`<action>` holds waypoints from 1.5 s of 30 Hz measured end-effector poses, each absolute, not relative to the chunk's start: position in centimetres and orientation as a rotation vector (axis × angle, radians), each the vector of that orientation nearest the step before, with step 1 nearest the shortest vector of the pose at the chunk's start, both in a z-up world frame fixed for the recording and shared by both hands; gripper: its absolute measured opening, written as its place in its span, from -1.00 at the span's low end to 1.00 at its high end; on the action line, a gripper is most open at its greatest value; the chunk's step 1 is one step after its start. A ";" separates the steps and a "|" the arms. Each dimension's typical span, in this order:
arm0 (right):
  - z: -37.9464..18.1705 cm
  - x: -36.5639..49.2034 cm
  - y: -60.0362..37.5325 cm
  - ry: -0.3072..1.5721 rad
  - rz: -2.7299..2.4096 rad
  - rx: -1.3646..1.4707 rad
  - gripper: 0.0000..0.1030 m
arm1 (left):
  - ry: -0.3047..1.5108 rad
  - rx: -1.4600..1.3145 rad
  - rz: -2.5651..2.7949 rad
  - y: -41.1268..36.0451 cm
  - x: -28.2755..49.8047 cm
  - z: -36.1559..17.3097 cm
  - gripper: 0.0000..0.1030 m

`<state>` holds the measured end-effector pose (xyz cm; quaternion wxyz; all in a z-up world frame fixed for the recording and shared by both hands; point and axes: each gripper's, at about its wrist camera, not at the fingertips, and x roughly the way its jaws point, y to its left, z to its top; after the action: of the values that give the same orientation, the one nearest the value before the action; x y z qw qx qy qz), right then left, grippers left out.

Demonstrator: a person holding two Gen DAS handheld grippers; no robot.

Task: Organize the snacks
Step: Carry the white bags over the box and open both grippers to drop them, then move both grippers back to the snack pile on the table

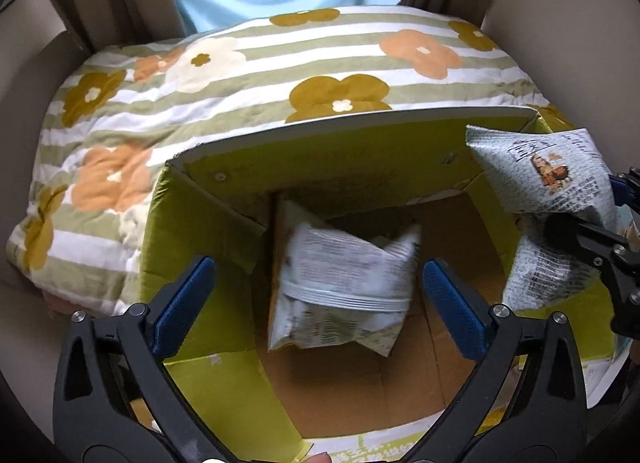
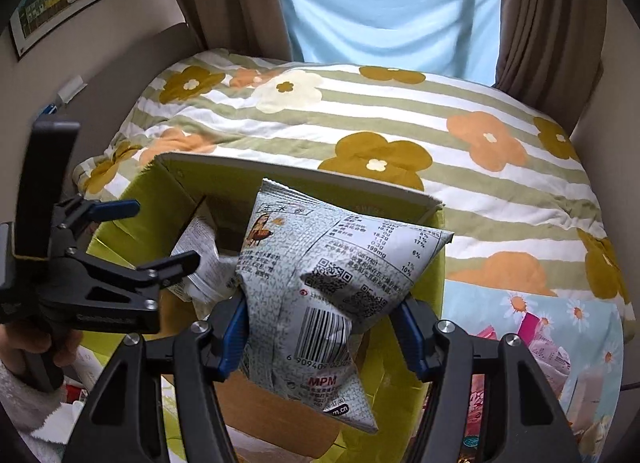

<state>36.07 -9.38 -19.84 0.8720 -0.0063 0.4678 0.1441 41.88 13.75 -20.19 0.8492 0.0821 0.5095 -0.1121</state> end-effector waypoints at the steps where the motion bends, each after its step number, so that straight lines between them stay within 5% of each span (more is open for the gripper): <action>1: -20.0 36.2 -9.3 0.982 0.306 -0.017 0.14 | 1.077 0.165 -0.238 13.9 41.8 -20.1 1.00; 9: -20.6 37.1 -8.5 1.000 0.338 -0.033 0.25 | 1.045 0.117 -0.230 15.5 39.7 -18.2 1.00; 10: -20.7 37.2 -8.4 1.000 0.332 -0.038 0.36 | 1.040 0.113 -0.227 15.7 39.4 -17.9 1.00; 12: -20.7 36.7 -8.3 0.959 0.314 -0.049 0.99 | 1.035 0.104 -0.221 16.2 38.9 -17.6 1.00; 45: -14.6 26.8 -10.6 0.881 0.230 0.002 0.99 | 0.971 0.073 -0.349 14.9 31.9 -13.5 1.00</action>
<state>26.77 -10.60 -14.58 0.8982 0.0011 0.4254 0.1108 31.86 14.87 -13.53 0.8692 0.0347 0.4642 -0.1669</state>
